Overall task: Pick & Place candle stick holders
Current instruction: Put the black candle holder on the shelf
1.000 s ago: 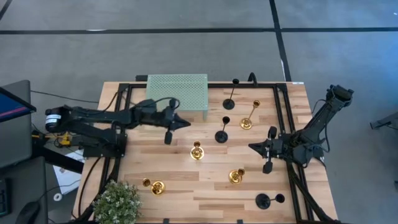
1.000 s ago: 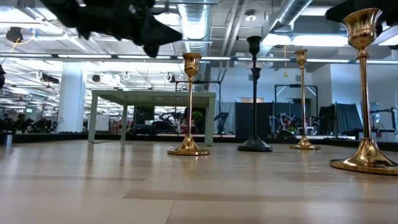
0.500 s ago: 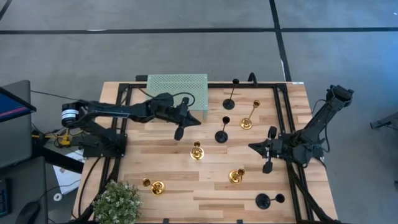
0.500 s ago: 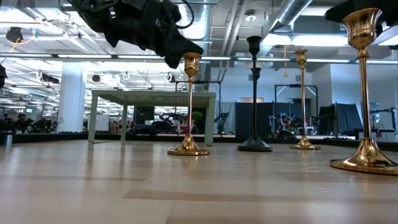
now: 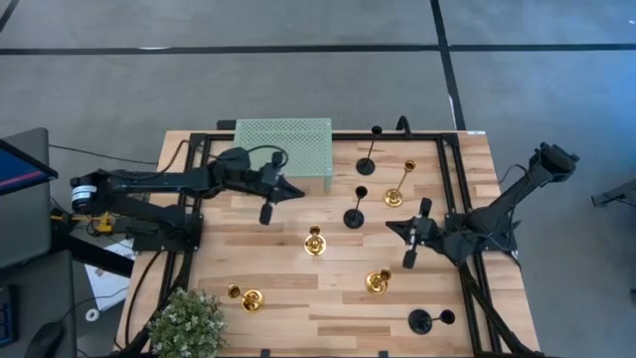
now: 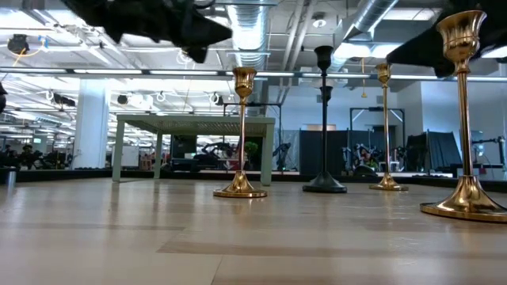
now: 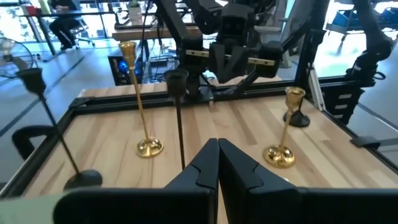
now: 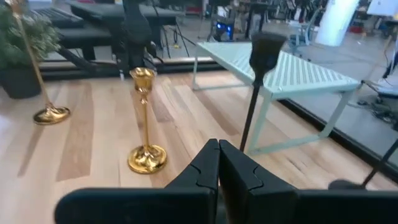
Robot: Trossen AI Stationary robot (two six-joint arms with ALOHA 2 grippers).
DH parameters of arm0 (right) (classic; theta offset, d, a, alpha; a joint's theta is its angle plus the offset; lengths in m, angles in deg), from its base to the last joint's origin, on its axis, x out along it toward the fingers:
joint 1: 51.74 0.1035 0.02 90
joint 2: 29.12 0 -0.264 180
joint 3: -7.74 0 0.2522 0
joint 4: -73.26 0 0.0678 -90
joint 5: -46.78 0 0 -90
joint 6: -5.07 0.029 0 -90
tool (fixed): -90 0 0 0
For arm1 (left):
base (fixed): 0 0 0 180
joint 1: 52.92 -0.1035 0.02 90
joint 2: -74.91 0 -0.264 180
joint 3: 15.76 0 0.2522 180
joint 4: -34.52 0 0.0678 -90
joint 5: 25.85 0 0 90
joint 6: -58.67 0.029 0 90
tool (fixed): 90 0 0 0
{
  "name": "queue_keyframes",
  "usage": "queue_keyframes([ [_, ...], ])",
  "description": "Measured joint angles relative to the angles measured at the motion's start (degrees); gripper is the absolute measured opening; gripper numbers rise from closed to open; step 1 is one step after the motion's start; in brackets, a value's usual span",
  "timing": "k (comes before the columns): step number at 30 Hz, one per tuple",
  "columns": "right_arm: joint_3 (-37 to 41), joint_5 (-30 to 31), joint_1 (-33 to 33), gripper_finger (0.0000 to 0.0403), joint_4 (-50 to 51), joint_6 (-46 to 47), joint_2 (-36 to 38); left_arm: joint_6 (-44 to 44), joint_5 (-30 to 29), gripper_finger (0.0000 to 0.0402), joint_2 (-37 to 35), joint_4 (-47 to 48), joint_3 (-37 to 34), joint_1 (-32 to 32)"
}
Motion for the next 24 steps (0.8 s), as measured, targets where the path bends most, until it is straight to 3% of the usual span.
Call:
queue_keyframes([
  [9, 0.0, -6.18, -9.34, 0.0, -3.63, 1.98, -8.01, -0.43, -0.8, 0.0004, -9.05, -0.31, -8.32, 0.04],
  [18, 0.0, -18.08, -18.12, 0.0, -9.36, 2.0, -17.92, -0.48, -0.82, 0.0007, -10.17, -0.64, -9.38, 0.31],
  [24, 0.0, -20.13, -20.23, 0.0005, -12.03, 1.98, -22.1, -0.48, -0.82, 0.0007, -10.16, -0.6, -9.38, 0.31],
])
